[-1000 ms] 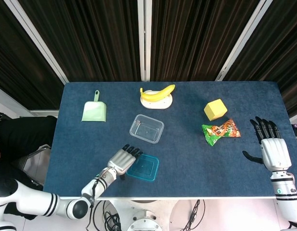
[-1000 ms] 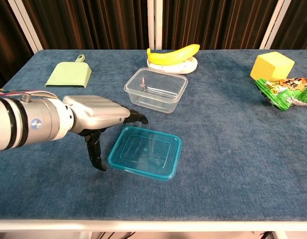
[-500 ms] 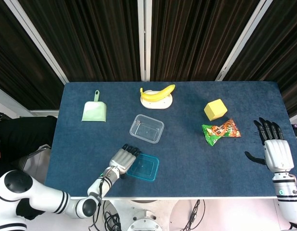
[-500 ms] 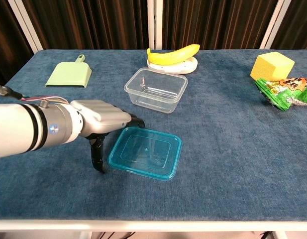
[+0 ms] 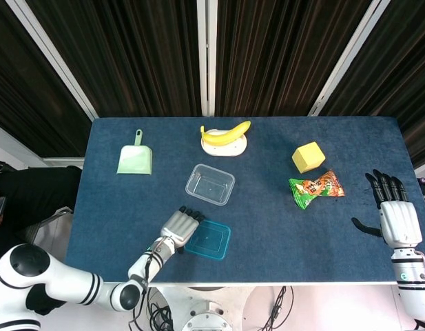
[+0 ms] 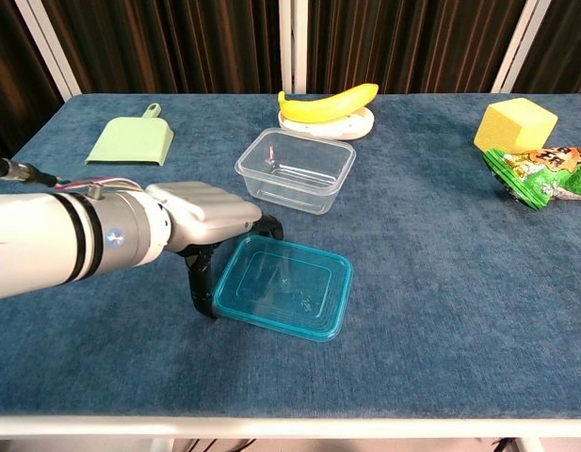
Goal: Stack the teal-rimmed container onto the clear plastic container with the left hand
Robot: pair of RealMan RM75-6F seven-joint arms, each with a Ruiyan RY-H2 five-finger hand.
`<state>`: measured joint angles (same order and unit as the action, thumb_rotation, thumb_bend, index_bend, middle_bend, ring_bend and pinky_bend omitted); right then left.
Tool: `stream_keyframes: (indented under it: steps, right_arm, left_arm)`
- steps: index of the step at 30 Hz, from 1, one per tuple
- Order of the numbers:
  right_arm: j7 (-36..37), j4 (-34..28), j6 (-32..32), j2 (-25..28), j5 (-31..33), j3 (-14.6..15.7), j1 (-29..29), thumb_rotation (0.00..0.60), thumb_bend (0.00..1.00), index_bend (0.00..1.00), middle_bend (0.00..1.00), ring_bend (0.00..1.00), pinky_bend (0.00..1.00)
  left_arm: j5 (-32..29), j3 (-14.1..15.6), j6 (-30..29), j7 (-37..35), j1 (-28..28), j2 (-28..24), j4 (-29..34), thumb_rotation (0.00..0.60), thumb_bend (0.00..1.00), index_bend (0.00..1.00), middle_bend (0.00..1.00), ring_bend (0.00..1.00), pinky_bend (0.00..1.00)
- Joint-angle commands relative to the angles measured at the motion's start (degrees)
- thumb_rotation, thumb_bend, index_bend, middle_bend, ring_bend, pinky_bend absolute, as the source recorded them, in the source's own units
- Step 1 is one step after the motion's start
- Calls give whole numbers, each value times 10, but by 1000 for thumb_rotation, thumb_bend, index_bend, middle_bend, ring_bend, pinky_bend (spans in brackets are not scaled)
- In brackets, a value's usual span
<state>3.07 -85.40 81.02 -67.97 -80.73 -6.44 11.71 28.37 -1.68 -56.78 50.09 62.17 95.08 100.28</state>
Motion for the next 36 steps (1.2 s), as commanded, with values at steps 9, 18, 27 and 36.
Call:
stream_keyframes:
  steps: [9,18,27,36]
  right_arm:
    - [-7,-7,-2,2,-6,-4,1,600,73,0,0,0,0]
    - [-24,-24,4,10,-13,-7,0,600,72,0,0,0,0]
    - [-57,-59,12,23,-5,-8,-9,600,72,0,0,0,0]
    - [-88,-91,23,31,23,-13,-25,600,73,0,0,0,0]
  left_arm:
    - [103,22,-31,-54,-39,-83,59,600,339,307,291,172,185]
    - [159,-3,11,-124,-44,-183,27,600,343,307,291,172,167]
    - [199,-67,213,-224,36,-181,-136,600,358,309,290,171,141]
    - [300,-104,376,-350,95,-113,-314,600,368,308,288,171,122]
